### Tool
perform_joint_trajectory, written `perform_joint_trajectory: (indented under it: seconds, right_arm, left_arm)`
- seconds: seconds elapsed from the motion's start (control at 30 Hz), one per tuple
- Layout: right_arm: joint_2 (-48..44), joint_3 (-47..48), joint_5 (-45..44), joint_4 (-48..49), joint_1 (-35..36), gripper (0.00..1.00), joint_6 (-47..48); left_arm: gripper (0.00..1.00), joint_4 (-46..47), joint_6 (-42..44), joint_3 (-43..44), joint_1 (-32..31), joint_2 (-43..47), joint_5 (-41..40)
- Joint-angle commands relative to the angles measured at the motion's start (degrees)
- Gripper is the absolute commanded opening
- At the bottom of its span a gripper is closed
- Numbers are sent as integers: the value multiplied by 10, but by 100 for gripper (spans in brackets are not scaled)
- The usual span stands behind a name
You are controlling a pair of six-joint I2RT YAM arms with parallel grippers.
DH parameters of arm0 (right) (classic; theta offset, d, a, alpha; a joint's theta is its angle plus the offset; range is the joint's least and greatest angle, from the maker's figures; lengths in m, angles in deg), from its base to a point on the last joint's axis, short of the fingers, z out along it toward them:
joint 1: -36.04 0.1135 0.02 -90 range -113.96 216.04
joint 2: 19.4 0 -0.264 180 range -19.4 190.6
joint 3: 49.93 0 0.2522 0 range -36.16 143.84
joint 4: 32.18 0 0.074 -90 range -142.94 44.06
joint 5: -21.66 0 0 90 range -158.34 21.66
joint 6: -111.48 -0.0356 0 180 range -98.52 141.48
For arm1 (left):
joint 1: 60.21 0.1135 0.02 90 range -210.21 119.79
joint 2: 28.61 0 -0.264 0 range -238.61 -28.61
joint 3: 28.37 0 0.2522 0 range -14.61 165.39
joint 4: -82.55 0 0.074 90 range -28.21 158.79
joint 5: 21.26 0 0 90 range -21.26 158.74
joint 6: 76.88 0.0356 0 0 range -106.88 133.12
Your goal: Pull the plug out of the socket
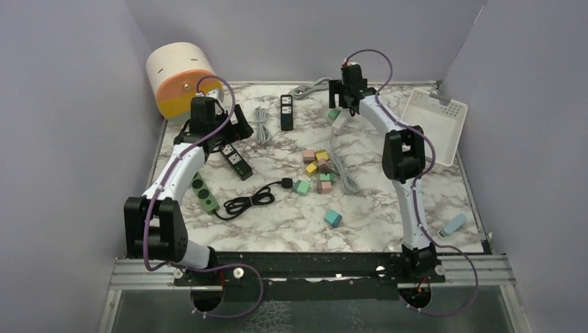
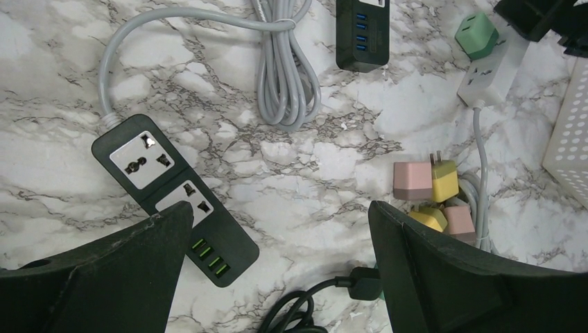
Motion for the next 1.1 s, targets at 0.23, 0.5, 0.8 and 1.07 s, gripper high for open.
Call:
perform_joint_trajectory:
  seconds: [0.23, 0.5, 0.8, 1.07]
  right_arm:
    - [-51, -108, -59, -22, -7, 90, -28]
    - [-6, -63, -27, -74, -7, 49, -50]
    - [-152, -292, 87, 83, -11, 1, -63]
    - [-307, -438, 263, 212, -11, 1, -80]
  left_arm:
    - [99, 2, 8, -7, 1, 3, 18]
    - [99, -4, 12, -23, 1, 30, 9]
    - [99, 39, 17, -28, -65, 35, 23]
    - [99, 195, -31, -19, -156, -31, 132]
